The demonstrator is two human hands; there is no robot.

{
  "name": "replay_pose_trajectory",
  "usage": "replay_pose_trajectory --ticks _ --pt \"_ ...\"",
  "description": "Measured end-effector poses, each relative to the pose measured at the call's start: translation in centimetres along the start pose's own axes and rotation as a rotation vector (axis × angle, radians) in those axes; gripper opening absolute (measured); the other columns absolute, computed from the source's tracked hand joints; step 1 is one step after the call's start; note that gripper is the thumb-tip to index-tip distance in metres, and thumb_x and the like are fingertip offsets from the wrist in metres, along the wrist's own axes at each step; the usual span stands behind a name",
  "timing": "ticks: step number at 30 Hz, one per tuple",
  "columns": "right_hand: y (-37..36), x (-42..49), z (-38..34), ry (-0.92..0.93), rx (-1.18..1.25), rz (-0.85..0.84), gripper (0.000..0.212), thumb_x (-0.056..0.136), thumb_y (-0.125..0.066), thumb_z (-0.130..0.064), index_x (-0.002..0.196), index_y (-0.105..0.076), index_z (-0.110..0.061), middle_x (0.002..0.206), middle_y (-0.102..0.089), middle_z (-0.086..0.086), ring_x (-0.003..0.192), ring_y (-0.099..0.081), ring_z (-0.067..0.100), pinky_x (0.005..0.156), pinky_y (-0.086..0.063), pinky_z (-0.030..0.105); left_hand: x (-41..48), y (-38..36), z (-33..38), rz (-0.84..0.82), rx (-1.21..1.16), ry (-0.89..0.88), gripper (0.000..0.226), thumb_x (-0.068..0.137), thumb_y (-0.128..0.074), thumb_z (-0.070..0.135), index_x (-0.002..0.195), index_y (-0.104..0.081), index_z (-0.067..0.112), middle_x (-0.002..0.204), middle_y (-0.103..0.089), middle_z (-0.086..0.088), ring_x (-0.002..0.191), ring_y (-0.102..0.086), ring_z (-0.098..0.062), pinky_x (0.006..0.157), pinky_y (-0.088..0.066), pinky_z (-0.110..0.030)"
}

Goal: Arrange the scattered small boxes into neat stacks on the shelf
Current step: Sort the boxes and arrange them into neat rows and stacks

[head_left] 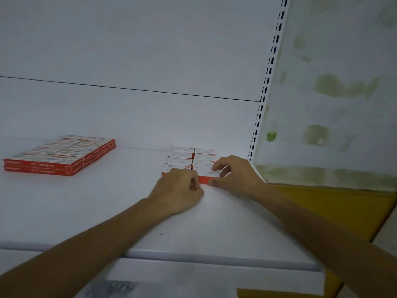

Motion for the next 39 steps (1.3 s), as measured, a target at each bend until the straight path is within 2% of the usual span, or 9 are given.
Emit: replay_pose_trajectory --ticks 8,12,15,18,23,27,29,32,39 --pt "-0.2 0.2 0.2 -0.007 -0.021 -0.013 0.042 0.076 -0.071 -0.041 0.109 -0.061 -0.018 0.110 -0.056 -0.001 0.091 -0.058 0.011 0.081 -0.046 0.022 -0.1 1.0 -0.3 -0.146 0.074 -0.230 0.008 0.082 -0.054 0.027 0.075 -0.057 0.027 0.074 -0.058 0.013 0.071 -0.052 -0.005 0.060 -0.038 -0.021" --pt "0.7 1.3 1.3 -0.085 -0.010 0.091 0.042 0.090 -0.053 -0.041 0.120 -0.057 -0.014 0.123 -0.056 0.001 0.106 -0.056 0.012 0.090 -0.044 0.025 0.7 4.2 -3.2 0.103 -0.027 -0.206 0.005 0.084 -0.059 0.028 0.087 -0.060 0.025 0.087 -0.059 0.010 0.084 -0.056 -0.010 0.075 -0.044 -0.028" --pt "0.6 3.0 1.4 -0.099 -0.137 0.040 0.046 0.097 -0.039 -0.036 0.134 -0.044 -0.009 0.141 -0.043 0.006 0.129 -0.041 0.018 0.106 -0.030 0.027 1.7 4.2 -5.2 0.018 0.143 -0.004 0.053 0.085 -0.051 0.051 0.127 -0.043 0.019 0.122 -0.055 -0.001 0.113 -0.050 -0.021 0.091 -0.040 -0.032" --pt "-0.4 4.5 1.4 -0.179 -0.082 -0.063 0.054 0.099 -0.032 -0.039 0.145 -0.026 -0.011 0.152 -0.029 0.005 0.139 -0.027 0.020 0.111 -0.021 0.029 2.2 2.7 -5.8 -0.143 0.205 0.035 0.087 0.078 -0.046 0.068 0.144 -0.017 0.019 0.137 -0.047 -0.004 0.122 -0.046 -0.023 0.100 -0.037 -0.034" --pt "-3.4 6.1 0.7 -0.364 0.254 -0.153 0.064 0.097 -0.024 -0.050 0.149 -0.007 -0.016 0.155 -0.022 0.005 0.135 -0.036 0.024 0.106 -0.031 0.033 3.2 0.3 -6.6 -0.300 0.111 0.016 0.109 0.070 -0.051 0.075 0.147 0.007 0.025 0.147 -0.033 -0.001 0.129 -0.036 -0.020 0.109 -0.033 -0.039" --pt "-4.6 7.2 0.4 -0.389 0.252 -0.138 0.057 0.098 -0.024 -0.047 0.145 -0.022 -0.014 0.149 -0.033 0.006 0.128 -0.044 0.021 0.094 -0.034 0.027 3.3 0.1 -6.6 -0.339 0.082 0.005 0.097 0.080 -0.049 0.064 0.148 0.006 0.022 0.152 -0.022 0.000 0.134 -0.027 -0.020 0.113 -0.025 -0.036" --pt "-4.8 7.6 0.6 -0.374 0.241 -0.136 0.041 0.099 -0.025 -0.042 0.122 -0.044 -0.014 0.127 -0.053 0.006 0.104 -0.057 0.017 0.079 -0.039 0.022 3.3 0.5 -6.3 -0.336 0.088 -0.002 0.093 0.082 -0.048 0.060 0.148 0.006 0.022 0.149 -0.025 0.000 0.133 -0.029 -0.020 0.112 -0.025 -0.034" --pt "-4.9 7.8 0.9 -0.360 0.289 -0.118 0.032 0.100 -0.027 -0.033 0.097 -0.050 -0.012 0.090 -0.059 0.001 0.074 -0.056 0.009 0.059 -0.039 0.018 3.3 0.4 -6.4 -0.327 0.098 0.002 0.092 0.083 -0.044 0.063 0.147 0.008 0.022 0.149 -0.028 -0.001 0.132 -0.032 -0.021 0.111 -0.026 -0.035" --pt "-5.4 8.4 2.5 -0.381 0.359 -0.055 0.027 0.097 -0.027 -0.046 0.103 -0.036 -0.022 0.111 -0.051 0.002 0.103 -0.054 0.019 0.083 -0.039 0.028 7.1 0.2 -6.4 -0.083 -0.513 0.231 0.077 0.086 -0.039 0.061 0.147 -0.012 0.022 0.149 -0.030 -0.001 0.132 -0.038 -0.018 0.097 -0.029 -0.023"
Point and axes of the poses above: each hand's wrist, its own x-axis towards the middle knuckle, its own y-axis out of the back of the hand, z = x × y, the point moved 6 cm from there along x, towards the middle knuckle
